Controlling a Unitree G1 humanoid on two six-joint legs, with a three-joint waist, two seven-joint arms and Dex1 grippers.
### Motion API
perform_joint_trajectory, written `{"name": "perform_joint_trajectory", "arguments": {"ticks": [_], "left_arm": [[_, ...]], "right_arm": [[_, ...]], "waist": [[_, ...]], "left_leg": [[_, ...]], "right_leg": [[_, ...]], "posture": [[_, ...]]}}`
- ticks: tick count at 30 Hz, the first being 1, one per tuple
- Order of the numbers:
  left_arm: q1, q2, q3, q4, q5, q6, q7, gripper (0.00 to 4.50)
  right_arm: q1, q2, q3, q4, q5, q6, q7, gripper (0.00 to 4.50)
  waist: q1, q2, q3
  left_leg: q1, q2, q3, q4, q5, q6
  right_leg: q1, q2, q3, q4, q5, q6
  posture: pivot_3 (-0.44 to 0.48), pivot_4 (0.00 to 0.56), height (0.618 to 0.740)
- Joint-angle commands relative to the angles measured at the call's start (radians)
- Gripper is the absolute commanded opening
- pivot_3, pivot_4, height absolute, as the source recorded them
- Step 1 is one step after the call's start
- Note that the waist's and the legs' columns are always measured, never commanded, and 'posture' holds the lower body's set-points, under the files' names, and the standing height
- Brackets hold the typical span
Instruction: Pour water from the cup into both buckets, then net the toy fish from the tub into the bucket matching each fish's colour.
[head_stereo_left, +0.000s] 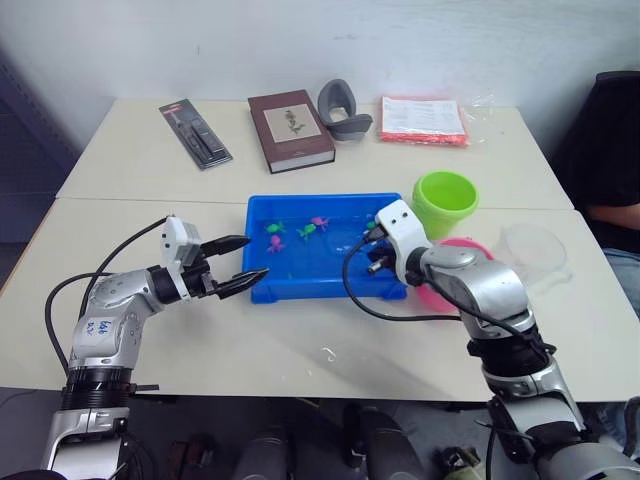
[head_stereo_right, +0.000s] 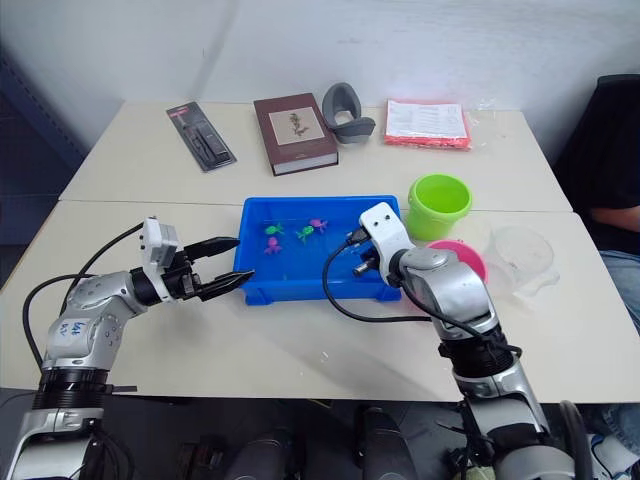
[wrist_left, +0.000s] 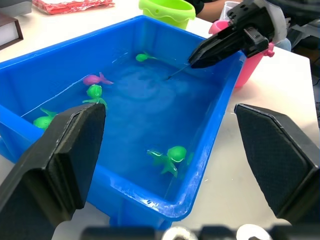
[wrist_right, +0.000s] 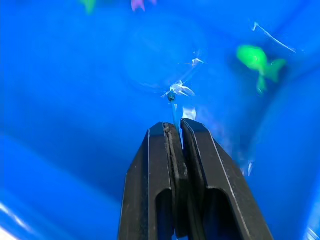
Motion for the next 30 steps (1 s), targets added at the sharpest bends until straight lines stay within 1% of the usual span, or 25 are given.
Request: {"name": "perform_joint_trajectory", "arguments": {"ticks": [1,6,11,21,25,30], "left_arm": [[0.011,0.004,0.02,-0.026,-0.018,-0.012,-0.002,4.45],[0.014,0.006,0.021,-0.025,-0.018,-0.012,-0.005,4.45],[0.017,0.006,0.021,-0.031,-0.019,-0.009,-0.003,4.45],[0.014,0.008,0.021,-0.03,-0.021,-0.005,-0.005,4.45],[0.011,0.008,0.02,-0.029,-0.02,-0.005,-0.005,4.45],[0.007,0.009,0.02,-0.028,-0.018,-0.006,-0.004,4.45]], "right_arm": [[-0.029,0.025,-0.048,0.031,0.006,-0.076,-0.021,0.0],[-0.029,0.051,-0.063,0.084,0.016,-0.137,-0.018,0.0],[-0.01,0.039,-0.03,0.089,0.008,-0.201,0.008,0.0],[0.03,-0.036,0.078,0.066,-0.043,-0.339,0.077,0.0],[0.041,-0.099,0.155,0.087,-0.111,-0.432,0.115,0.0],[0.055,-0.133,0.177,0.082,-0.142,-0.498,0.157,0.0]], "waist": [[-0.006,0.0,0.0],[-0.014,0.0,0.0],[-0.018,0.0,0.0],[-0.016,0.0,0.0],[-0.015,0.0,0.0],[-0.014,0.0,0.0]], "left_leg": [[0.0,0.0,0.0,0.0,0.0,0.0],[0.0,0.0,0.0,0.0,0.0,0.0],[0.0,0.0,0.0,0.0,0.0,0.0],[0.0,0.0,0.001,0.0,0.0,0.0],[0.0,0.0,0.0,0.0,0.0,0.0],[0.0,0.0,0.001,0.0,0.0,0.0]], "right_leg": [[0.0,0.0,0.0,0.0,0.0,0.0],[0.0,-0.001,0.0,0.0,0.0,0.0],[-0.001,-0.001,0.0,0.001,0.0,0.0],[-0.001,-0.001,0.0,0.001,0.0,0.0],[-0.001,-0.001,0.0,0.001,0.0,0.0],[-0.001,-0.001,0.0,0.001,0.0,0.0]], "posture": [[0.0,0.15,0.74],[0.0,0.15,0.74],[0.0,0.15,0.74],[0.0,0.15,0.74],[0.0,0.15,0.74],[0.0,0.15,0.74]]}}
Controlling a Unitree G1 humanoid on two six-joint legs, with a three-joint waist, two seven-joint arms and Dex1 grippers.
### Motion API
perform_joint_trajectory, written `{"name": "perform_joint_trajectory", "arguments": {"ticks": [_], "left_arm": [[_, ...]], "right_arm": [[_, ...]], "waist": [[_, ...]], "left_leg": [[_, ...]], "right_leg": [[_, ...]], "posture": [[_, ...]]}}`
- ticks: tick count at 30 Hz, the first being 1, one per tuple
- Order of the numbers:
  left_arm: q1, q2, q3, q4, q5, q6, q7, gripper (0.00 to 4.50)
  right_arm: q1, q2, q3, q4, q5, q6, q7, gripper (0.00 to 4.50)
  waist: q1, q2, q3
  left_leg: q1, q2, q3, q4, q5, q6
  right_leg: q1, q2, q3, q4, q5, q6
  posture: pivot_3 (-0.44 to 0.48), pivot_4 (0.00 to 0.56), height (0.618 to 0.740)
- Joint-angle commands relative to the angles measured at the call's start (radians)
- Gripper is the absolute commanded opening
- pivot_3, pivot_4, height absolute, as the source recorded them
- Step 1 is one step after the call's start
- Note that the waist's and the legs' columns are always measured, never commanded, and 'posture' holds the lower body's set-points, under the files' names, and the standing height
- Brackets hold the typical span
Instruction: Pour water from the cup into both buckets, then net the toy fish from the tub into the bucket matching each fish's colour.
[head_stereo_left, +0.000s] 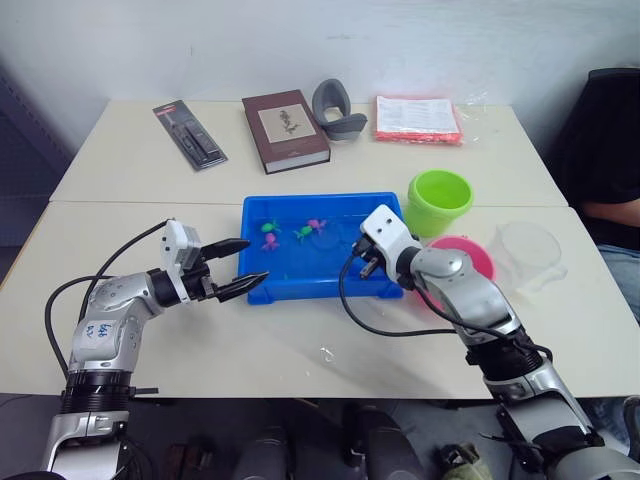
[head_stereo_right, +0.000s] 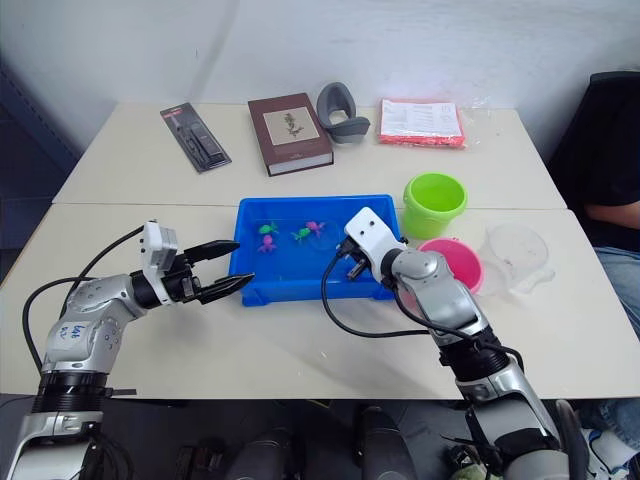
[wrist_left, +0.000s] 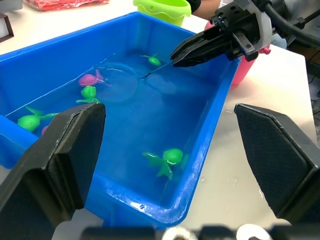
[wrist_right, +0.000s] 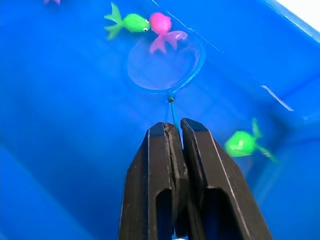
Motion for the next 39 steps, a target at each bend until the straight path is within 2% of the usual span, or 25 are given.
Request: {"name": "perform_joint_trajectory", "arguments": {"ticks": [1,13,18,31,39], "left_arm": [[-0.005,0.009,0.02,-0.023,-0.018,-0.008,-0.002,4.45],[-0.01,0.011,0.02,-0.015,-0.016,-0.011,-0.004,4.45],[-0.009,0.009,0.021,-0.016,-0.015,-0.012,0.0,4.45],[0.003,0.015,0.026,-0.028,-0.022,-0.009,-0.009,4.45],[-0.055,0.038,0.009,-0.062,-0.069,0.035,-0.093,4.45]], "right_arm": [[0.013,-0.022,0.017,-0.032,-0.023,-0.053,0.037,0.0],[0.047,-0.058,-0.031,-0.089,-0.002,-0.114,0.136,0.0],[0.077,-0.061,-0.075,-0.134,0.04,-0.07,0.16,0.0],[0.109,-0.058,-0.332,-0.293,0.339,0.228,0.183,0.0],[0.248,-0.19,-0.556,-0.533,0.576,0.381,0.225,0.0]], "waist": [[0.0,0.0,0.0],[0.001,0.0,0.0],[0.002,0.0,0.0],[0.003,0.0,0.0],[0.023,0.0,0.0]], "left_leg": [[0.0,0.0,0.0,0.0,0.0,0.0],[0.0,0.0,0.0,0.0,0.0,0.0],[0.0,0.0,0.0,0.0,0.0,0.0],[0.0,0.0,0.0,0.0,0.0,0.0],[0.0,0.0,-0.001,0.0,0.0,0.0]], "right_leg": [[0.0,0.0,0.0,0.0,0.0,0.0],[0.0,0.0,0.0,0.0,0.0,0.0],[0.0,0.0,0.0,0.0,0.0,0.0],[0.0,0.0,0.0,0.0,0.0,0.0],[0.001,-0.001,0.0,-0.001,0.0,0.0]], "posture": [[0.0,0.15,0.74],[0.0,0.15,0.74],[0.0,0.15,0.74],[0.0,0.15,0.74],[0.0,0.15,0.74]]}}
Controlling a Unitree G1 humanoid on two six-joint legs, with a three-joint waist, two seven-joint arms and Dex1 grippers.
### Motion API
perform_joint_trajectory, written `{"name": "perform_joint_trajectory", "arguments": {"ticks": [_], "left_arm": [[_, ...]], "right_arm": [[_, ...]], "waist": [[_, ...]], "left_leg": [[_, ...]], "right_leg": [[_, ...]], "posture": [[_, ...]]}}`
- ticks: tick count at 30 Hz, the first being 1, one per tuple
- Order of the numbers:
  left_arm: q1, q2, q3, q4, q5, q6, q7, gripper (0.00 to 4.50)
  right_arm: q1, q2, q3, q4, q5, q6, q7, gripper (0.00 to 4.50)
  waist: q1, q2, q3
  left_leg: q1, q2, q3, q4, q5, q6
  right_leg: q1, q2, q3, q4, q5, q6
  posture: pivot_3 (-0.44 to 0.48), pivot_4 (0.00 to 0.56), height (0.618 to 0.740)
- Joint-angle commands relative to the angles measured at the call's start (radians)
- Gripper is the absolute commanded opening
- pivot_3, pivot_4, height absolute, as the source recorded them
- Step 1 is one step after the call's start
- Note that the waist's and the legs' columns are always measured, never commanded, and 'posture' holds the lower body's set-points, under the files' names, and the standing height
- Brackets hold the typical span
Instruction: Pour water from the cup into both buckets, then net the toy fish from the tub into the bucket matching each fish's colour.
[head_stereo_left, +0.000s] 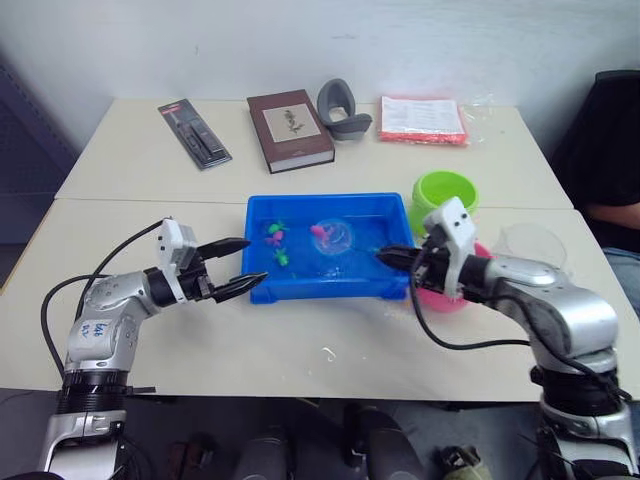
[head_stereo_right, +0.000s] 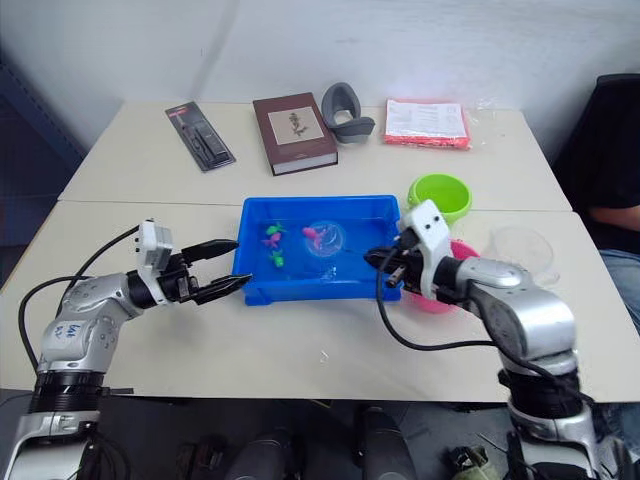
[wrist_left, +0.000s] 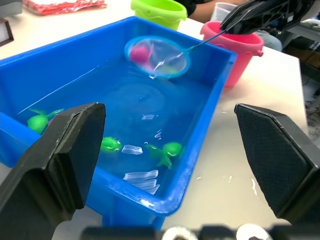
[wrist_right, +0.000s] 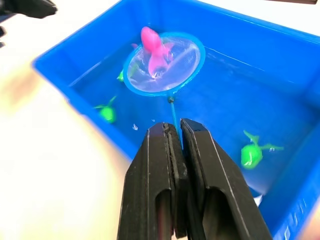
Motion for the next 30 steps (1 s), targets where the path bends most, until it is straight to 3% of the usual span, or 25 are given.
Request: {"name": "perform_joint_trajectory", "arguments": {"ticks": [1,10,16,22,25,30], "left_arm": [[-0.052,0.01,-0.013,-0.063,-0.048,0.03,-0.04,4.45],[-0.165,-0.039,-0.098,-0.081,-0.065,0.106,-0.08,4.45],[-0.206,-0.079,-0.149,-0.05,-0.053,0.112,-0.104,4.45],[-0.227,-0.101,-0.173,-0.025,-0.044,0.103,-0.114,4.45],[-0.235,-0.11,-0.178,-0.013,-0.04,0.098,-0.114,4.45],[-0.241,-0.127,-0.185,-0.009,-0.037,0.092,-0.108,4.45]], "right_arm": [[0.065,-0.058,-0.138,-0.131,0.11,0.051,0.015,0.0],[0.355,-0.139,-0.537,-0.308,0.281,0.064,-0.024,0.0],[0.638,-0.115,-0.707,-0.392,0.216,-0.026,-0.054,0.0],[0.813,-0.054,-0.691,-0.365,0.037,-0.238,-0.106,0.0],[0.83,-0.01,-0.654,-0.357,-0.028,-0.329,-0.154,0.0],[0.918,-0.024,-0.589,-0.332,-0.226,-0.522,-0.154,0.0]], "waist": [[0.008,0.0,0.0],[0.034,0.0,0.0],[0.036,0.0,0.0],[0.033,0.0,0.0],[0.031,0.0,0.0],[0.033,0.0,0.0]], "left_leg": [[0.0,0.0,0.0,0.0,0.0,0.0],[0.001,-0.001,0.0,0.0,0.0,0.001],[0.002,-0.001,0.001,0.0,0.0,0.001],[0.013,0.0,0.001,-0.001,-0.001,0.002],[0.016,0.0,0.002,-0.001,-0.001,0.003],[0.016,0.0,0.002,-0.001,-0.001,0.002]], "right_leg": [[0.0,0.0,0.0,0.0,0.0,0.0],[0.002,0.001,0.0,0.0,0.0,0.001],[0.004,0.003,0.001,0.0,0.0,0.001],[0.016,0.004,0.003,-0.008,0.001,0.001],[0.017,0.004,0.004,-0.008,0.001,0.001],[0.017,0.004,0.005,-0.007,0.001,0.001]], "posture": [[0.0,0.15,0.74],[0.0,0.15,0.74],[0.0,0.15,0.74],[0.0,0.15,0.74],[0.0,0.15,0.74],[0.0,0.15,0.74]]}}
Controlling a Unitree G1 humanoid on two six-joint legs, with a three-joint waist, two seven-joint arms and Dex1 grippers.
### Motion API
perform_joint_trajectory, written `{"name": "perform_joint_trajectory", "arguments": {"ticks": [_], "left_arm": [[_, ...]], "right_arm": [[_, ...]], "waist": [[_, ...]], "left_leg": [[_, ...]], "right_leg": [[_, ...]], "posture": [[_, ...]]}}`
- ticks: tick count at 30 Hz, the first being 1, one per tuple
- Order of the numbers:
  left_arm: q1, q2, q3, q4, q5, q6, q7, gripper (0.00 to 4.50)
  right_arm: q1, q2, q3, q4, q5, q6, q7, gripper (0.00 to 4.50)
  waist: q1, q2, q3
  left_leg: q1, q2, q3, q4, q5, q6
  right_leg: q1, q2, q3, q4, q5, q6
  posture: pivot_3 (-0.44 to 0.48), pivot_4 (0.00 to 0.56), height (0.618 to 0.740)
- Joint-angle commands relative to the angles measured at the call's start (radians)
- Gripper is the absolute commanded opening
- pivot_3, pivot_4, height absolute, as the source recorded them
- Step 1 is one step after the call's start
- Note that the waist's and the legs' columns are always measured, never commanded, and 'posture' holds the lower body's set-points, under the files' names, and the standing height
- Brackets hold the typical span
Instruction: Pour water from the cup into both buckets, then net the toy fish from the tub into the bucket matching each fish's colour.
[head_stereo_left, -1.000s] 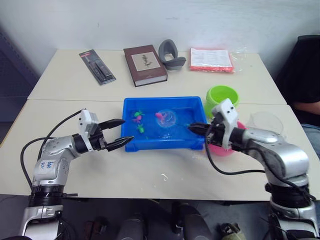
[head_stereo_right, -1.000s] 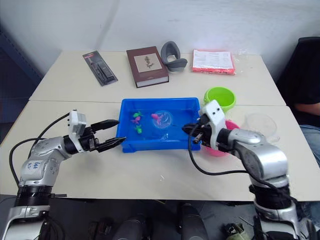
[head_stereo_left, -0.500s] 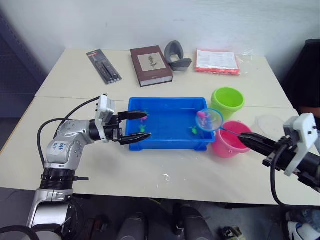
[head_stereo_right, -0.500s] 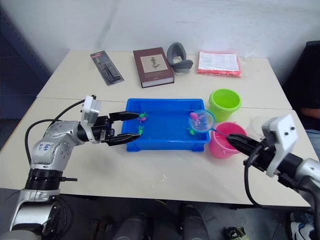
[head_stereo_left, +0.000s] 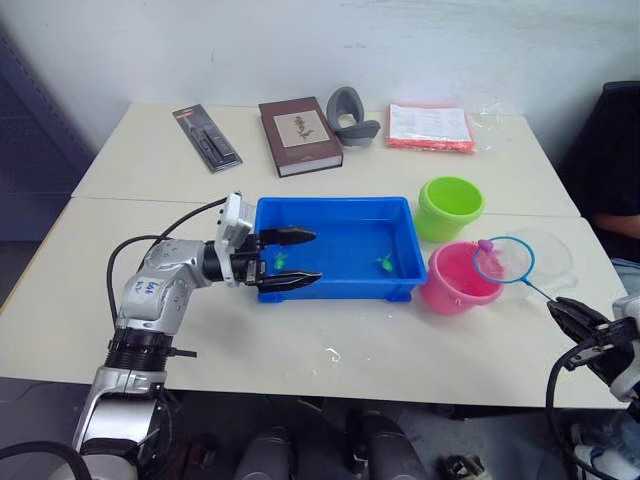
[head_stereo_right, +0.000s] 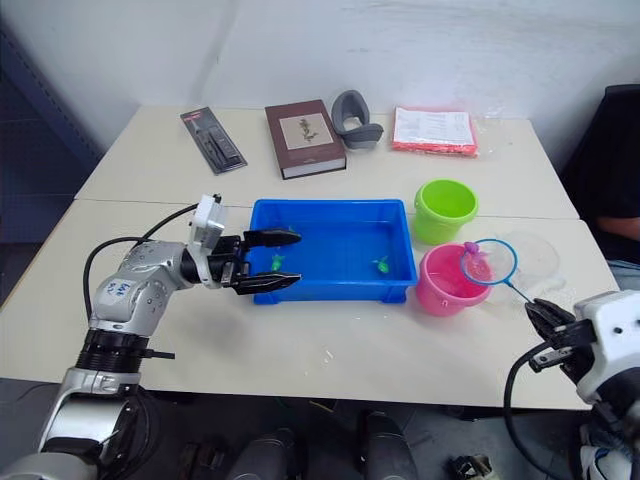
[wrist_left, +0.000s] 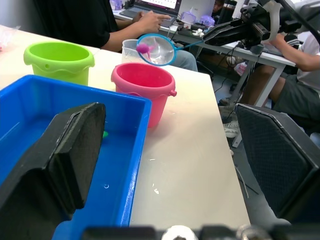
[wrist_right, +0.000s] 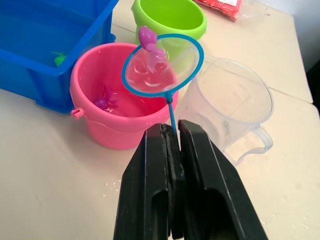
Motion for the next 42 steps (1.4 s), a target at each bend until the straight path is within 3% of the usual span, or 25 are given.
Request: {"name": "perform_joint_trajectory", "arguments": {"ticks": [1,9,13,18,22,25,28,32,37,42], "left_arm": [[-0.023,-0.005,0.005,-0.017,-0.003,-0.013,-0.003,4.45],[-0.005,-0.022,-0.003,-0.026,0.001,-0.019,0.003,4.45],[0.008,-0.031,-0.004,-0.037,0.003,-0.023,0.006,4.45],[0.041,-0.003,0.05,-0.021,0.003,-0.046,0.031,4.45],[0.068,0.035,0.098,-0.001,0.013,-0.075,0.05,4.45],[0.094,0.083,0.148,0.02,0.026,-0.093,0.076,4.45],[0.129,0.154,0.218,0.057,0.03,-0.093,0.097,4.45],[0.167,0.2,0.249,0.07,0.035,-0.101,0.106,4.45],[0.191,0.207,0.275,0.058,0.027,-0.106,0.124,4.45],[0.227,0.198,0.28,0.004,0.013,-0.088,0.15,4.45]], "right_arm": [[0.057,-0.025,0.023,0.03,-0.185,-0.207,-0.011,0.0],[0.101,-0.062,0.081,0.156,-0.561,-0.639,-0.09,0.0],[0.106,-0.091,0.092,0.208,-0.667,-0.785,-0.105,0.0],[-0.049,-0.008,0.224,0.04,-0.13,-0.42,-0.036,0.0],[-0.229,-0.068,0.345,-0.037,0.052,-0.129,-0.055,0.0],[-0.441,-0.107,0.488,-0.012,0.128,0.096,-0.097,0.0],[-0.696,-0.084,0.684,0.109,0.094,0.28,-0.15,0.0],[-0.894,-0.051,0.849,0.278,0.033,0.342,-0.153,0.0],[-1.05,0.021,0.959,0.47,-0.05,0.281,-0.134,0.0],[-1.178,0.066,1.097,0.683,-0.232,0.04,-0.099,0.0]], "waist": [[0.001,0.0,0.0],[0.002,0.0,0.0],[0.001,0.0,0.0],[-0.007,0.0,0.0],[-0.023,0.0,0.0],[-0.025,0.0,0.0],[-0.027,-0.001,0.0],[-0.022,-0.001,0.0],[-0.02,0.0,0.0],[-0.028,0.0,0.0]], "left_leg": [[0.0,0.0,0.0,0.0,0.0,0.0],[0.001,0.0,0.001,0.0,0.0,0.0],[0.001,0.0,0.002,0.0,0.0,0.0],[0.002,0.001,0.002,0.0,0.0,-0.001],[0.003,0.002,0.001,0.0,0.0,-0.001],[0.004,0.002,0.0,0.0,0.0,-0.002],[0.003,0.002,-0.001,0.0,0.0,-0.002],[0.002,0.002,-0.001,-0.001,0.0,-0.002],[-0.009,0.001,-0.007,0.0,0.0,-0.001],[-0.017,-0.001,-0.004,0.001,0.0,0.0]], "right_leg": [[0.0,0.0,0.0,0.0,0.0,0.0],[0.0,0.001,0.001,0.0,0.0,0.0],[0.0,0.001,0.001,0.0,0.0,0.0],[0.0,0.002,0.002,0.0,0.0,0.0],[0.0,0.0,0.002,0.003,-0.001,-0.002],[0.0,-0.001,0.001,0.003,-0.001,-0.003],[-0.001,-0.002,-0.001,0.003,-0.002,-0.004],[-0.003,-0.003,-0.002,0.003,-0.003,-0.006],[-0.005,-0.005,-0.009,0.002,-0.002,-0.004],[-0.015,-0.007,-0.014,0.002,-0.001,-0.001]], "posture": [[0.0,0.15,0.74],[0.0,0.15,0.74],[0.0,0.15,0.74],[0.0,0.15,0.74],[0.0,0.15,0.74],[0.0,0.15,0.74],[0.0,0.15,0.74],[0.0,0.15,0.74],[0.0,0.15,0.74],[0.0,0.15,0.74]]}}
